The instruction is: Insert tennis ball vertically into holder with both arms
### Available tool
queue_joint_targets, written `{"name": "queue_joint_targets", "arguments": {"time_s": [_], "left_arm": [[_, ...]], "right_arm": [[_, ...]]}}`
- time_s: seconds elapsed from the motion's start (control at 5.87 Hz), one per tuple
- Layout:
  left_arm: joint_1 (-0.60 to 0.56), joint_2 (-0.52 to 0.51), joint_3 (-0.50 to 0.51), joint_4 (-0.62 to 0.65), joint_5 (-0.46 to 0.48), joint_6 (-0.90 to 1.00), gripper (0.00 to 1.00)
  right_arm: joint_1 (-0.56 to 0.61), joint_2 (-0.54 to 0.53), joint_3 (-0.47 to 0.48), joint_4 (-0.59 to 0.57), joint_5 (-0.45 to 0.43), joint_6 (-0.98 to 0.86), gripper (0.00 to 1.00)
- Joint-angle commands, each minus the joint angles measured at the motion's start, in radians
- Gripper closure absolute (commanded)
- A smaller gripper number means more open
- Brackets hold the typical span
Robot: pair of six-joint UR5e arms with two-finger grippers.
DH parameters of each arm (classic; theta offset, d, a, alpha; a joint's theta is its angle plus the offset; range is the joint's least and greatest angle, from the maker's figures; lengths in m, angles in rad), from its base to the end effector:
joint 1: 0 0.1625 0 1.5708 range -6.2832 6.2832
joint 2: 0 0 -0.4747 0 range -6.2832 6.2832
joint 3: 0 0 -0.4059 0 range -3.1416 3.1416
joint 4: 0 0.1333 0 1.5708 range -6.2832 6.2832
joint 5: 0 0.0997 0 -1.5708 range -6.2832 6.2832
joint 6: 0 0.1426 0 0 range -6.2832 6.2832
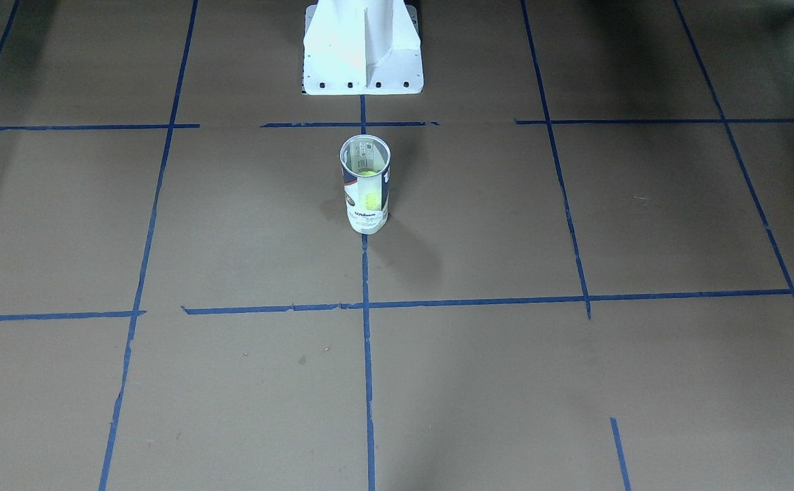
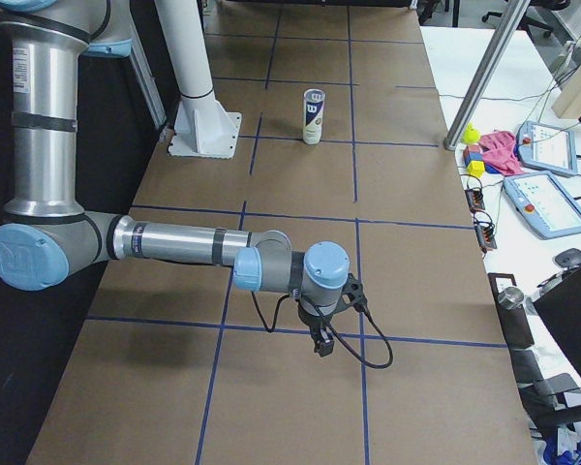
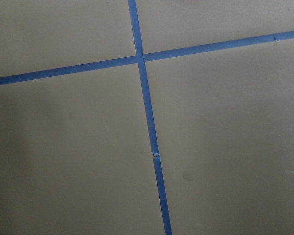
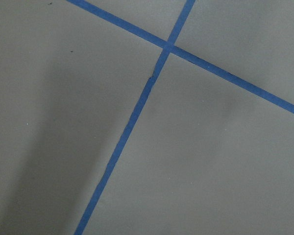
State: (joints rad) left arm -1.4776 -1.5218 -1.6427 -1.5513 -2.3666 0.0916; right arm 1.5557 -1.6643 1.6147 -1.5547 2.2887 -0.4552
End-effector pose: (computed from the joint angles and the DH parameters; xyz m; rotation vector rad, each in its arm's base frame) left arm 0.0136 -0.4834 0.7268 0.0026 0.7969 0.1763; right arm 0.0326 -0.4577 0.7659 0.1265 -0.7135 -0.4377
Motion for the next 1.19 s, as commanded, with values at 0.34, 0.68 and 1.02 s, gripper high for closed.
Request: {"name": "queue_joint_targets", "arguments": {"time_s": [0.34,0.68,1.02], "left_arm": [[0.0,0.002,0.001,-0.001,0.003,0.003,0.0],[0.0,0.008,0.001,-0.001,0.003,0.003,0.0],[0.0,0.008,0.0,-0.001,0.003,0.002,0.0]], "right_arm": [[0.0,0.001,0.008,0.004,-0.003,0.013,0.0],[0.0,0.012,0.008,0.004,0.037,0.165,0.0],[0.0,0.005,0.005,0.004,0.037,0.193,0.0]]}}
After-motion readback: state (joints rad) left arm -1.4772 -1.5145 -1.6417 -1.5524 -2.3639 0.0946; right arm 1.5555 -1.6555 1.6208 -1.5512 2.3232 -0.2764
